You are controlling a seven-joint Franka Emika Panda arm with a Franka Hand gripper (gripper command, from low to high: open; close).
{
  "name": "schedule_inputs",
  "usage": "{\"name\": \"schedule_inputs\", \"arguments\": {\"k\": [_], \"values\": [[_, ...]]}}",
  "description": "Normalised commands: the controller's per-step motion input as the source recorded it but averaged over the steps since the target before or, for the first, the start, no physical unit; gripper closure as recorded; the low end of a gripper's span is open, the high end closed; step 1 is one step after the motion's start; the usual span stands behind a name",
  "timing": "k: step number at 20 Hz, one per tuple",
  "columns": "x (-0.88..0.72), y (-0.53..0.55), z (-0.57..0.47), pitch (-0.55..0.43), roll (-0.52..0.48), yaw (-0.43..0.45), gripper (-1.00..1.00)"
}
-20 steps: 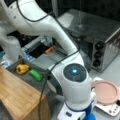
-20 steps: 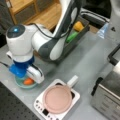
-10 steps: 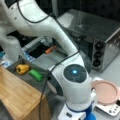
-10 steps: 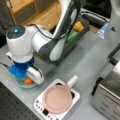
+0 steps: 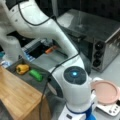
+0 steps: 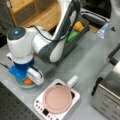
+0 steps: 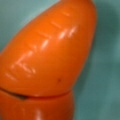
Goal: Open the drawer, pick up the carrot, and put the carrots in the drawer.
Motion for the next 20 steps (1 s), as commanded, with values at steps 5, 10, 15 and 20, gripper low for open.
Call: {"name": "schedule_inputs", "arguments": {"k": [5, 10, 15, 20], "values": [[0.23, -0.12, -0.06, 0.111, 0.052, 0.122, -1.0], [0.21, -0.13, -0.08, 0.117, 0.082, 0.102, -1.0], [0.2, -0.14, -0.09, 0.118, 0.103, 0.099, -1.0], [0.19, -0.16, -0.1, 0.128, 0.098, 0.094, -1.0]]}}
